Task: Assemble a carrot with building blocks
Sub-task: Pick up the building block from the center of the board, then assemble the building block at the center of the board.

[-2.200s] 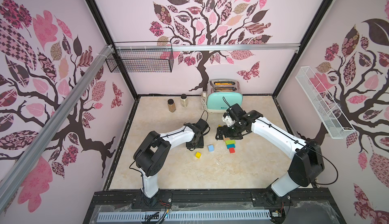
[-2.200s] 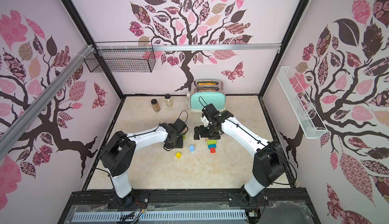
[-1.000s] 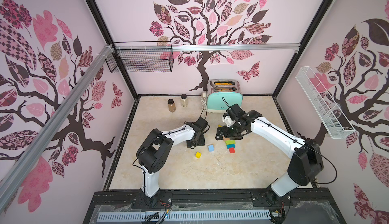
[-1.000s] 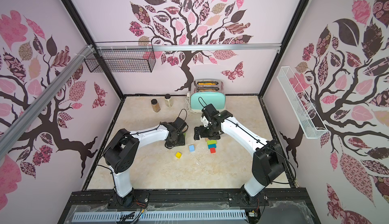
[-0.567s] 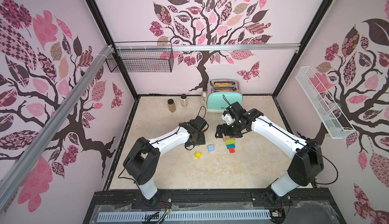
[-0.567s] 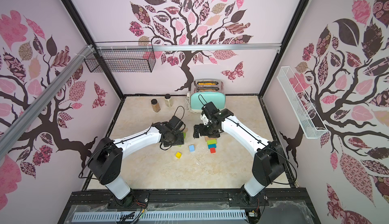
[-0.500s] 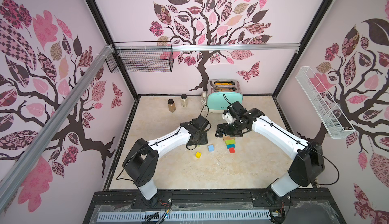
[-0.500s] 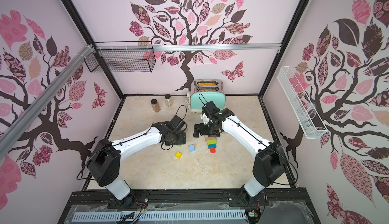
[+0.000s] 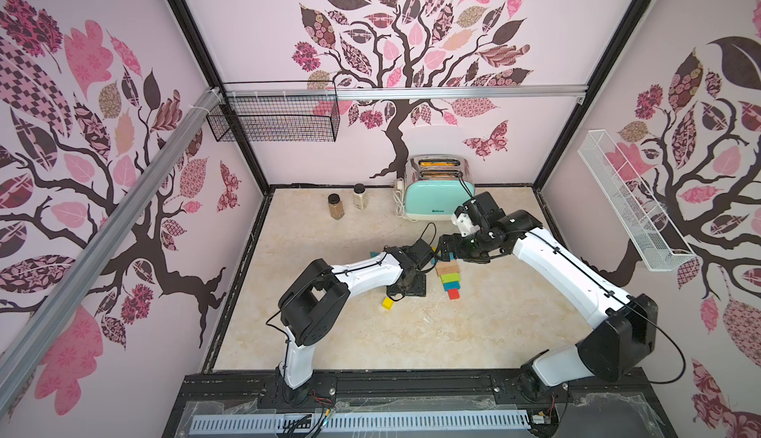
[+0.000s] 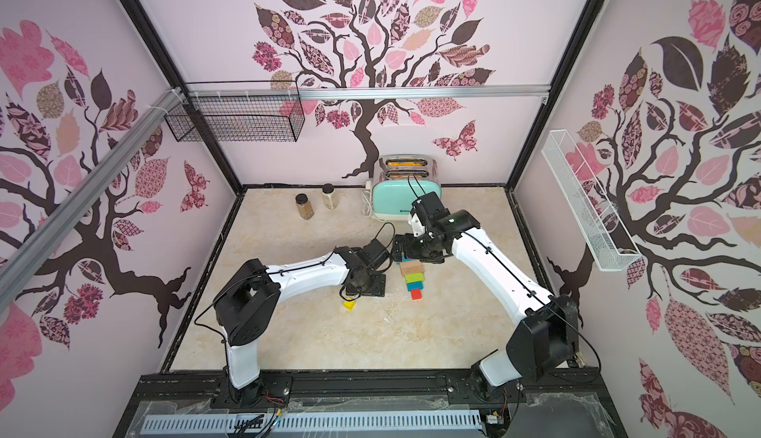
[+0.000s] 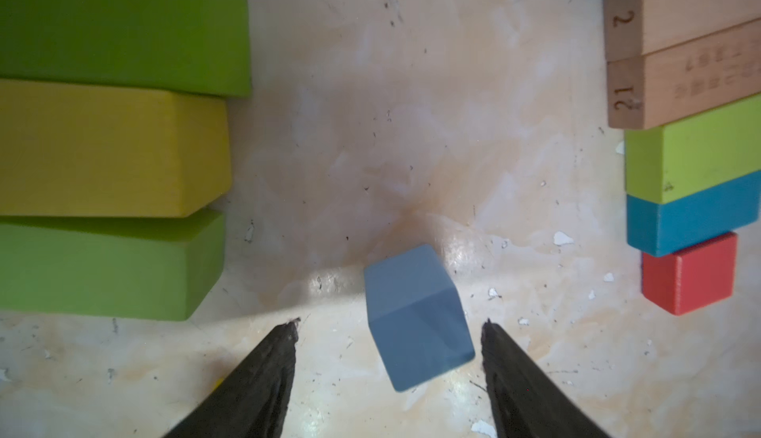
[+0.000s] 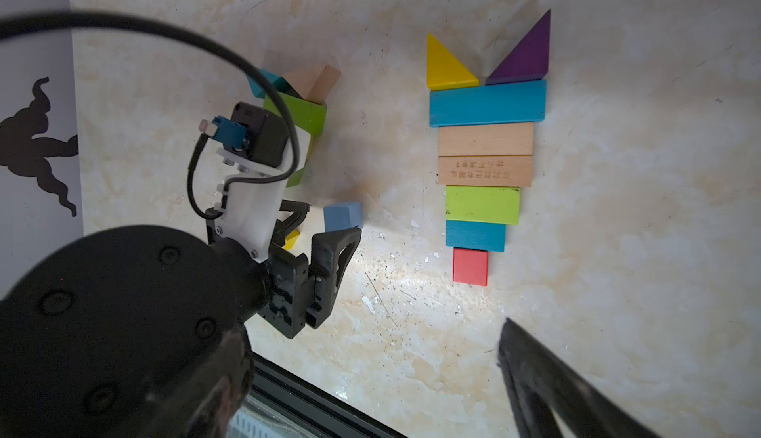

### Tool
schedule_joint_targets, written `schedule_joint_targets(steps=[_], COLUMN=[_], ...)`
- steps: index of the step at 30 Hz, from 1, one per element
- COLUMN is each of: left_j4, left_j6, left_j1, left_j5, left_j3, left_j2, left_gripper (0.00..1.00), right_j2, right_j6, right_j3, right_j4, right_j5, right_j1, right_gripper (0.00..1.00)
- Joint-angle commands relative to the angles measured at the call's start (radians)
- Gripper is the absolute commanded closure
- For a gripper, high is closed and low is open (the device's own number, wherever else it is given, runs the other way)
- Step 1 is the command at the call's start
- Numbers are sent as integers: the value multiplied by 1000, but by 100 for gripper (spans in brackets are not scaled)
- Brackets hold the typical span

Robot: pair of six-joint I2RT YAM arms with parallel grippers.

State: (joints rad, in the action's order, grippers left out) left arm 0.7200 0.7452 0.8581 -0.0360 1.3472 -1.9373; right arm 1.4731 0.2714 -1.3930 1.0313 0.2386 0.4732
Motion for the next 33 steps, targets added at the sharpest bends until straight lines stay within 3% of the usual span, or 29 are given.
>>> schedule_joint_targets(steps=[1,5,12,18,23,28,33], left_j4=[-18,-23,-4,25,123,170,145], left_j6=[3,-1,-3,-32,-85,-104,-129], left_j1=[4,6,5,5,-4,-43,-102], left_j5=[6,24,25,-37,-114,-143,-155], left_j3=[40,54,34,33,29,-80,-181], left_j2=[-29,-53,-45,12,134,282,337], left_gripper=[28,37,62,82,85,85,86], right_j2=[-21,-20,-22,-18,-15,-5,8], right_j6=[-6,-9,-8,-3,-1,5,10], right_j3=[0,7,16,10,5,11,11], right_j4=[8,4,-4,-12,-11,-22,-30], right_j5=[9,13,18,30,38,58,70], right_j1=[4,2,4,2,3,2,4], right_gripper=[1,1,1,1,1,1,1])
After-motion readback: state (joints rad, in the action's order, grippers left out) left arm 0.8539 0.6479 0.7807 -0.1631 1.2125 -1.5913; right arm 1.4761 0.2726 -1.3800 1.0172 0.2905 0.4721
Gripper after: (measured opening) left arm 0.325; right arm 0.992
